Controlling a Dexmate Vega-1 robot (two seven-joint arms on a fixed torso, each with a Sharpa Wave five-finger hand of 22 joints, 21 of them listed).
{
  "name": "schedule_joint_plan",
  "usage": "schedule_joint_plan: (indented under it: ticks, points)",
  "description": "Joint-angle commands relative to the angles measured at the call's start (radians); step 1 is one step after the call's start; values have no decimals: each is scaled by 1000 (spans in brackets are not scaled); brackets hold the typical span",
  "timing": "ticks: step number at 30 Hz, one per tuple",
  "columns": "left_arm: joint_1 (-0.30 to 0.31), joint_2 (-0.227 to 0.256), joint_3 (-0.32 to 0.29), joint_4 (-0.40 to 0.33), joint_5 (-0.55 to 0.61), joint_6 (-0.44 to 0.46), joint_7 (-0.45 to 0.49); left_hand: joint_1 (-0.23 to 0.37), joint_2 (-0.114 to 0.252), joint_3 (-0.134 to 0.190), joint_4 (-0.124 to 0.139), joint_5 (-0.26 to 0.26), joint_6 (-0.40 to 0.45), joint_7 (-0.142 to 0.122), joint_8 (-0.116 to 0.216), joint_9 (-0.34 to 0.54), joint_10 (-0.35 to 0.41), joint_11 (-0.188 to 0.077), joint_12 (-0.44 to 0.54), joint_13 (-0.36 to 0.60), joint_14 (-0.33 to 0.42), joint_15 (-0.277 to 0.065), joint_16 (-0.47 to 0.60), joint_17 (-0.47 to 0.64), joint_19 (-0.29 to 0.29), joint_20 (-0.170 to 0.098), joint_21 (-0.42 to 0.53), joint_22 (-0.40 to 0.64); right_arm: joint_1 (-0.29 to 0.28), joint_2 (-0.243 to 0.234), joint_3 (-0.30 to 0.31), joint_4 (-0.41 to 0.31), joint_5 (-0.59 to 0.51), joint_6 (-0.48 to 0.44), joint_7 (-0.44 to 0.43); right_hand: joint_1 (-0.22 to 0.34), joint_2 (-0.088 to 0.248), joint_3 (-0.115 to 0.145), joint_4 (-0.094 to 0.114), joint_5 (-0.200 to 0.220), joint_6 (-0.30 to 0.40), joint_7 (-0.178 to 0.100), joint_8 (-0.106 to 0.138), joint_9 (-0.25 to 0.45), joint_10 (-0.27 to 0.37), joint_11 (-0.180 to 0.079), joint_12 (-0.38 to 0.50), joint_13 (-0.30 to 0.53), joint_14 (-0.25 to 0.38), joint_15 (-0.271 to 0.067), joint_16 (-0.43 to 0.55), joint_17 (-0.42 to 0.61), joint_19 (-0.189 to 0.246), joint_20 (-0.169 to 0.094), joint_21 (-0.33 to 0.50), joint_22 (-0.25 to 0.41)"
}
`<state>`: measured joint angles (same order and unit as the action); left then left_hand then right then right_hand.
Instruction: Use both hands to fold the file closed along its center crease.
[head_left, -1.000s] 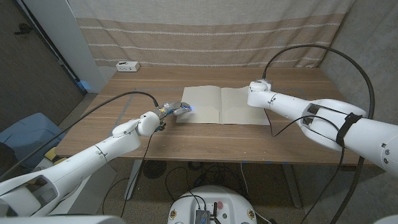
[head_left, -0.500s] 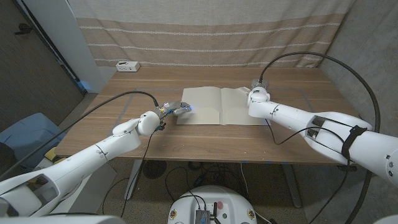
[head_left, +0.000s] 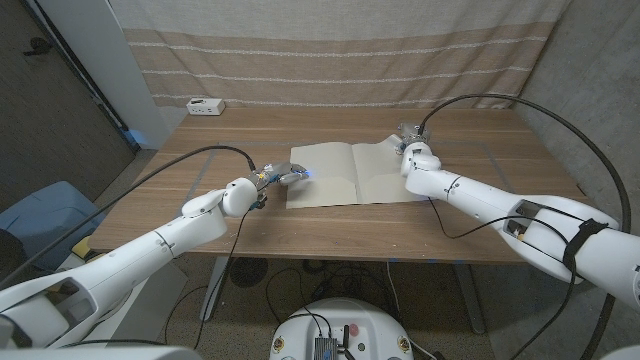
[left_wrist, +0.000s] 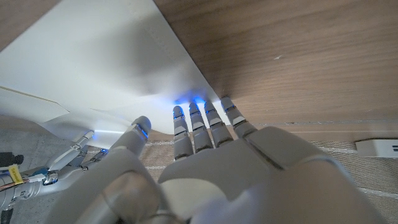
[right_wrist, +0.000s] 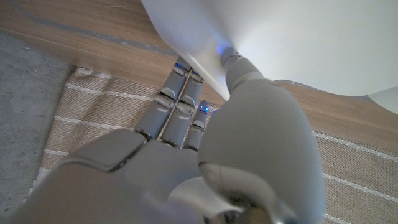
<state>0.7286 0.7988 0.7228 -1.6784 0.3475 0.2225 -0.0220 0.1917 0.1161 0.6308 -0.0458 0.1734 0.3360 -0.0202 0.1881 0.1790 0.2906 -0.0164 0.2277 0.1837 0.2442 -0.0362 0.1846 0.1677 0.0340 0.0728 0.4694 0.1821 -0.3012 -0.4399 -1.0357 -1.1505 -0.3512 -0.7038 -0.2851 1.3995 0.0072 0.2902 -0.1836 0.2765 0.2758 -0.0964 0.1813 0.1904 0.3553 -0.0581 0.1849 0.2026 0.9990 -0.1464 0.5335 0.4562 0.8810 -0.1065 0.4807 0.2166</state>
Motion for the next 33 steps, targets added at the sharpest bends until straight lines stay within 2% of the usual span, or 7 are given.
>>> schedule_joint_plan:
  ticks: [1,11,18,23,27,29,33]
  points:
    - [-7,-1,5,2,6,3,-9,-1,-8,-5,-1,-2,-5,-2,-3,3,-2,0,-4,6,-4,-5,-1,3,2,-4,-2,3,-55,-1,69,-38,-5,5,-75,68,-2,-7,10,-19,8,9,16,2,0,5,15,1,93,-93,38,38,-6,-40,33,18]
    - [-6,-2,6,6,2,1,-12,-8,-15,-11,0,0,-8,-1,-4,3,-4,0,-8,6,-6,-4,-1,4,2,-4,-5,3,-94,20,165,-71,70,-29,-132,129,-3,-7,18,-49,83,20,37,3,32,61,27,-2,45,-91,-4,75,-47,-4,77,38]
    - [-9,-3,10,7,5,2,-17,-15,-14,-13,5,0,-10,-1,-4,3,-3,-4,-9,6,-6,-3,-1,5,3,-4,-7,3,-124,6,203,-138,98,-26,-166,135,24,-29,41,-82,140,38,27,5,438,45,168,23,77,-91,-50,149,-92,-38,196,56]
    - [-13,-4,16,8,11,2,-21,-22,-13,-16,10,2,2,4,1,3,3,-6,-8,6,-4,-6,1,5,5,-4,-8,3,-121,-2,230,-211,141,-81,-117,117,76,-26,61,-85,195,46,32,5,532,40,238,59,133,-89,-61,162,-129,-39,233,55]
    - [-14,-5,18,6,16,2,-20,-24,-12,-16,12,2,5,4,2,3,3,-3,-9,6,-2,-6,1,5,6,-4,-9,3,-101,-14,232,-262,172,-126,-58,72,127,-36,88,-92,217,47,22,2,606,52,296,89,225,-75,-42,193,-150,11,272,44]
    - [-13,-5,18,4,18,3,-19,-25,-11,-17,13,2,5,4,2,3,4,-5,-9,6,-3,-6,1,5,7,-5,-9,3,-79,-17,211,-278,169,-167,-29,17,139,-48,116,-91,231,47,19,-2,663,52,315,78,231,-63,-55,203,-141,54,299,34]
    - [-9,-4,17,0,19,4,-17,-27,-11,-17,15,3,3,3,1,3,2,-4,-10,6,-3,-5,1,5,7,-4,-9,3,-35,-17,167,-300,161,-247,18,-27,127,-56,126,-88,244,32,16,-4,699,35,315,56,183,-57,-132,148,-147,62,325,16]
